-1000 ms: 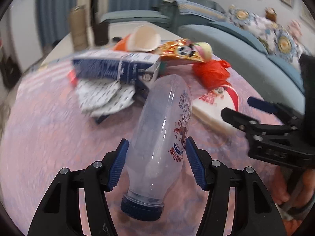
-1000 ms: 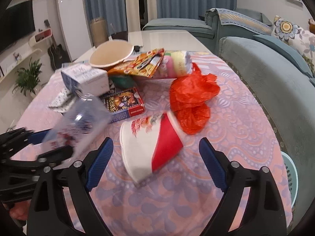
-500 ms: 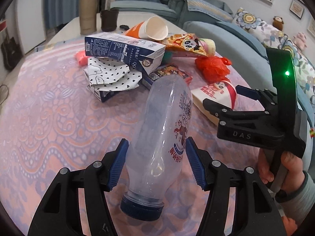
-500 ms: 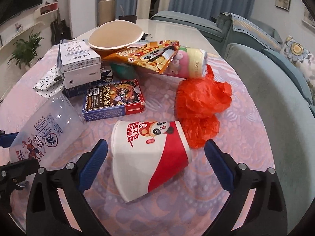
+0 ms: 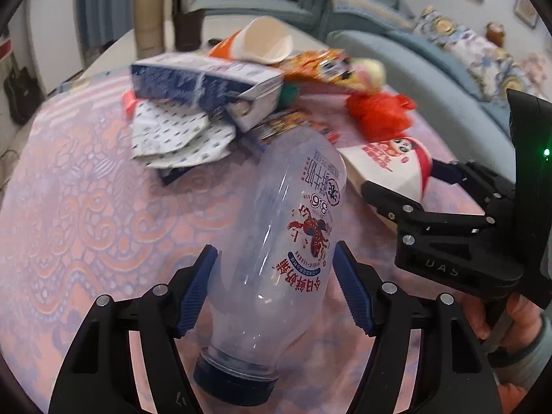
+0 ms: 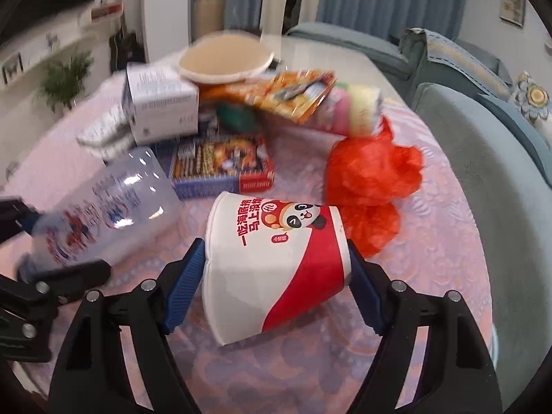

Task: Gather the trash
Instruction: 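Carry bottle and cup to the blue wastebasket and open both tools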

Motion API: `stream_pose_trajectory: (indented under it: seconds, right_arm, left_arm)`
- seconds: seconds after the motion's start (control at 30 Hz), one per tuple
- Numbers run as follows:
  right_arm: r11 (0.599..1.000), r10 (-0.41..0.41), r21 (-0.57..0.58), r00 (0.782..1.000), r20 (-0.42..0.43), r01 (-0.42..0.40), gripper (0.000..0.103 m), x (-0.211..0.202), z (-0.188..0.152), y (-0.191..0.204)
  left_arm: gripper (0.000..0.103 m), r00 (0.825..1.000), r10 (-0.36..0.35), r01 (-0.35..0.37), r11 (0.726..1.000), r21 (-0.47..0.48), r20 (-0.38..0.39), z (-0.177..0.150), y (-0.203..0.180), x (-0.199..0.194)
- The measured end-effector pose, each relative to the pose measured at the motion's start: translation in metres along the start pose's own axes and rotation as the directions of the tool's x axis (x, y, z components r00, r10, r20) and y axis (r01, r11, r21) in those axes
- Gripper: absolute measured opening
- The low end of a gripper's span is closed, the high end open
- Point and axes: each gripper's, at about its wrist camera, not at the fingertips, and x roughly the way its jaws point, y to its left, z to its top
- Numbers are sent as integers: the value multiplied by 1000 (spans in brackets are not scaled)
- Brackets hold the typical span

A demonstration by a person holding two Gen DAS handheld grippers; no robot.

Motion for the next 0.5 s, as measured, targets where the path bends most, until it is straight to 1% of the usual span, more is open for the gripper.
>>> stream_pose_trajectory:
  seconds: [0.03,0.13,0.23,0.33,0.37,0.43,0.5]
  right_arm:
    - [1000,9,17,1000,17,-9,74,-6,0,-5]
    - [998,-12,70,998,63,8,74,-32,-3,-24]
    - [990,-56,134,990,127,39,74,-68,-3,-54]
    - [975,-132,201,973,191,93,74,-112,-12,-89]
    - [966,-165,231,965,204,116,74,-128,-15,-104]
    - [947,-218,283,952,213,154,74,-150,-21,-130]
    - [915,-285,350,936,207,201,74,-171,-34,-162]
  left_arm:
    - [66,999,-24,24,1000,6,25,1,-6,-6]
    - [66,995,-67,65,997,33,77,8,-24,-23]
    - [66,983,-122,113,991,75,136,23,-52,-44]
    - [66,969,-173,148,978,144,177,45,-93,-62]
    - [66,963,-193,161,972,174,186,54,-112,-67]
    - [66,954,-228,185,958,218,195,65,-142,-71]
    - [66,946,-262,208,942,263,192,75,-174,-72]
